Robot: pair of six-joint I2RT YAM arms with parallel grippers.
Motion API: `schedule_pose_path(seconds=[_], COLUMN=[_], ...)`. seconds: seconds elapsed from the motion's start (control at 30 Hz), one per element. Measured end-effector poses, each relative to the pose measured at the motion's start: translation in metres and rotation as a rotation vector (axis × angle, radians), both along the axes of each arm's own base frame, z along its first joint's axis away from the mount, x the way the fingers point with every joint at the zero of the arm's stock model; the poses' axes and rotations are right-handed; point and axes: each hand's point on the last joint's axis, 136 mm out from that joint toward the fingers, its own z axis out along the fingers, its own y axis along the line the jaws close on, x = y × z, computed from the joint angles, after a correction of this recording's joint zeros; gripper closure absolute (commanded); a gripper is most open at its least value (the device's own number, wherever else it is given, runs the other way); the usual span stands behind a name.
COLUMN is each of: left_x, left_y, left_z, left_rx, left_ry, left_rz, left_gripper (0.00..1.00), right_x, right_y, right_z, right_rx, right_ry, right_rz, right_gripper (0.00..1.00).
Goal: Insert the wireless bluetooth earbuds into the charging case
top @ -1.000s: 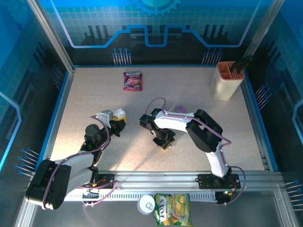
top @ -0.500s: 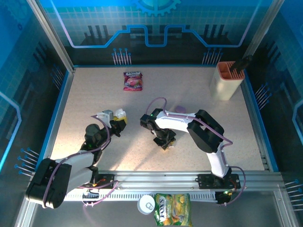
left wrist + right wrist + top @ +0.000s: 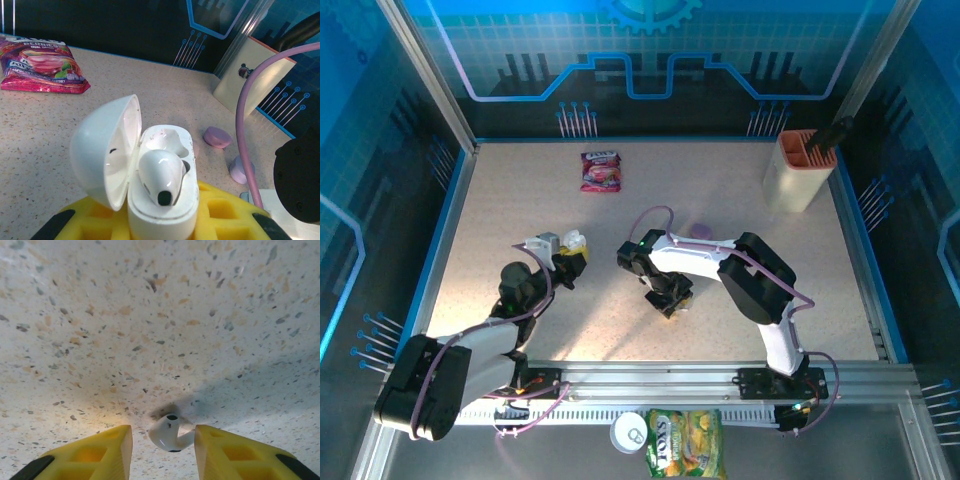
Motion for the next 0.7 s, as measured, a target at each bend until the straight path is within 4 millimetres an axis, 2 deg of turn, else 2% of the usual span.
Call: schedule_pose_path(seconds=[0.17,0.43,0.7], left_x=[0.0,0.0,0.0], left_y=[0.0,0.0,-0.0001], left_z=[0.0,0.0,0.0], left_rx=[0.0,0.0,0.0], left_ry=[0.0,0.0,0.0], left_rz=[0.0,0.0,0.0], left_gripper=[0.92,0.91,0.92], right_x=[0.0005,0.0012,0.0007], right_y=[-0.0003,-0.0003,0.0009], right_z=[0.0,-0.0045,-0.0051], right_rx=[0.0,-0.004,0.003], right_ry=[0.001,0.007,0.013], right_rz=[0.015,0.02,0.021], right_gripper=[0.7,0.72,0.81])
